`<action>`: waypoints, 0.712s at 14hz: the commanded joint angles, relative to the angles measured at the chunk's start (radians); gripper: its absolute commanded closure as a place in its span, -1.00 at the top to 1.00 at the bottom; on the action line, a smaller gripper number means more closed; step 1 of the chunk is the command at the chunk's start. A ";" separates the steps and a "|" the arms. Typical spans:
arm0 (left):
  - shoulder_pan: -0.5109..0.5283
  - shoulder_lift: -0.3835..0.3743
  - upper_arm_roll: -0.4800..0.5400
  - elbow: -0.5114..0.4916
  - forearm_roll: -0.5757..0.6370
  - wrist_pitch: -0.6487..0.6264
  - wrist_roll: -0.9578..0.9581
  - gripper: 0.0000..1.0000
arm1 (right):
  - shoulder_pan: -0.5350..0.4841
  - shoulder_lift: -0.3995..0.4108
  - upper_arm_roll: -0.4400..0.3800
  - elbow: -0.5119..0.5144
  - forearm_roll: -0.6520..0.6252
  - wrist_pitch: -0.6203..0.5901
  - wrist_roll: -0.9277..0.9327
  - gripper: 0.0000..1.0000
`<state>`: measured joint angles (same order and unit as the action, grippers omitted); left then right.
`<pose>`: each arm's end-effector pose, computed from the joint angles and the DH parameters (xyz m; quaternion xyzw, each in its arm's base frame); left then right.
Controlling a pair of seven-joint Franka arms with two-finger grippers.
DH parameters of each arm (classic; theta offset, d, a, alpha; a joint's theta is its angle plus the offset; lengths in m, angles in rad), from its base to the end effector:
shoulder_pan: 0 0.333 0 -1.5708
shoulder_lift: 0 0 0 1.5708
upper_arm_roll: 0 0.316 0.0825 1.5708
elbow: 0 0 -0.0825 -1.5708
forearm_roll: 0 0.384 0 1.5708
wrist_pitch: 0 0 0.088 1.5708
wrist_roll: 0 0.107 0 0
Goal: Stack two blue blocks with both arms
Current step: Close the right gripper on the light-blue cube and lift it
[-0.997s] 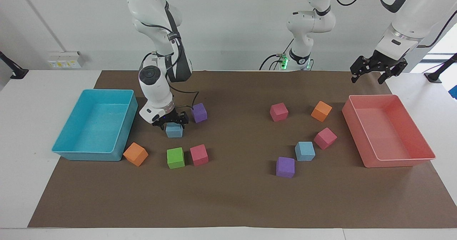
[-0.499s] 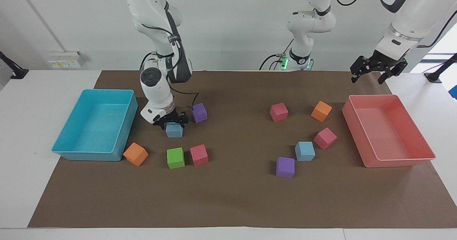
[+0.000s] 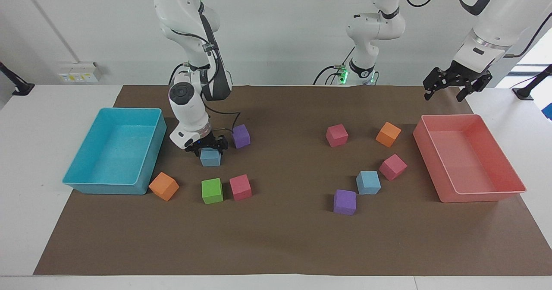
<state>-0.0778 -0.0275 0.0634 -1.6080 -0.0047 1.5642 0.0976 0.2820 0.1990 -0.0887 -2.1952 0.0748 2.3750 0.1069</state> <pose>0.5448 -0.0079 0.6215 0.9984 -0.0560 -0.0080 0.0036 0.5404 0.1069 0.2926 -0.9997 -0.0168 0.0114 0.0154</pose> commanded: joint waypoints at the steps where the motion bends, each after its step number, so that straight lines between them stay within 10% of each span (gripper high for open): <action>1: -0.004 -0.017 0.004 -0.016 -0.001 0.014 0.002 1.00 | -0.009 0.000 0.001 -0.015 0.026 0.030 -0.032 0.30; 4: -0.004 -0.017 0.004 -0.016 -0.001 0.014 0.002 1.00 | -0.009 0.005 0.001 -0.011 0.026 0.026 -0.023 -1.00; 10: -0.004 -0.017 0.004 -0.016 -0.001 0.014 0.002 1.00 | -0.009 -0.047 0.001 0.051 0.026 -0.051 0.005 -1.00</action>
<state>-0.0778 -0.0275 0.0634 -1.6080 -0.0047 1.5643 0.0976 0.2811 0.1890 -0.0914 -2.1691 0.0777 2.3720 0.1087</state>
